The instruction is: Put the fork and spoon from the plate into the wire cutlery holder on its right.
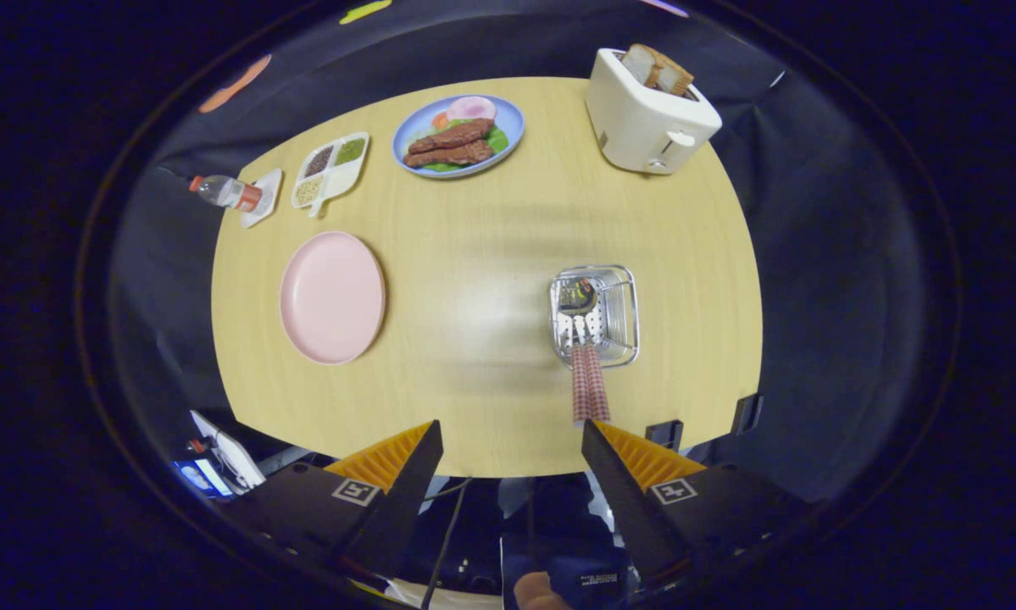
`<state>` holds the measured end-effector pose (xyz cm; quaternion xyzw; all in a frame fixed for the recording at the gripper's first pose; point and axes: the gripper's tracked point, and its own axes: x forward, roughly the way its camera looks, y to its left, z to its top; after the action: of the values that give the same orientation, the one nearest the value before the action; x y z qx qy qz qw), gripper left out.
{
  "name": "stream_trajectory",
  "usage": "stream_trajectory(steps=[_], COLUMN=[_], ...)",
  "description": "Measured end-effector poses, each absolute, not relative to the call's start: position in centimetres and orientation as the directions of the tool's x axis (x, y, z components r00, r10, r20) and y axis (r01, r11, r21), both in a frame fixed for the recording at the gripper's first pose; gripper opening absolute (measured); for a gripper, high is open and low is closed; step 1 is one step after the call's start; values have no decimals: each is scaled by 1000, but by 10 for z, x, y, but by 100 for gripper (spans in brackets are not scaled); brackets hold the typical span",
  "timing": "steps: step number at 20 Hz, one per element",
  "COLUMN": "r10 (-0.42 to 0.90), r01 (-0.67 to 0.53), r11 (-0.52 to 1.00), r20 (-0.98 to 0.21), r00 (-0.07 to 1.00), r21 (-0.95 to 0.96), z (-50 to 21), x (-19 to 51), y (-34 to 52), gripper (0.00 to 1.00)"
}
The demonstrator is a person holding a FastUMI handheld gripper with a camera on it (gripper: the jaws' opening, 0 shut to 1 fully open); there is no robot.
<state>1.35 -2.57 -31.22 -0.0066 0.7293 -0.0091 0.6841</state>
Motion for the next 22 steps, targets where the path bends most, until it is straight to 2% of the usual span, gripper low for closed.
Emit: stream_trajectory(steps=[5,11,15,19,22], r10=[-47,-25,12,9,40], r01=[-7,-1,9,46,60], r11=[999,1000,1000,997,984], r20=[-994,-927,-817,-649,-542], r00=[98,375,576,761,839], r21=[-47,-28,21,68,167], z=[-293,-249,-211,-163,-133], x=[23,43,53,66,70], y=[14,75,106,116,125], gripper=[97,97,97,97,97])
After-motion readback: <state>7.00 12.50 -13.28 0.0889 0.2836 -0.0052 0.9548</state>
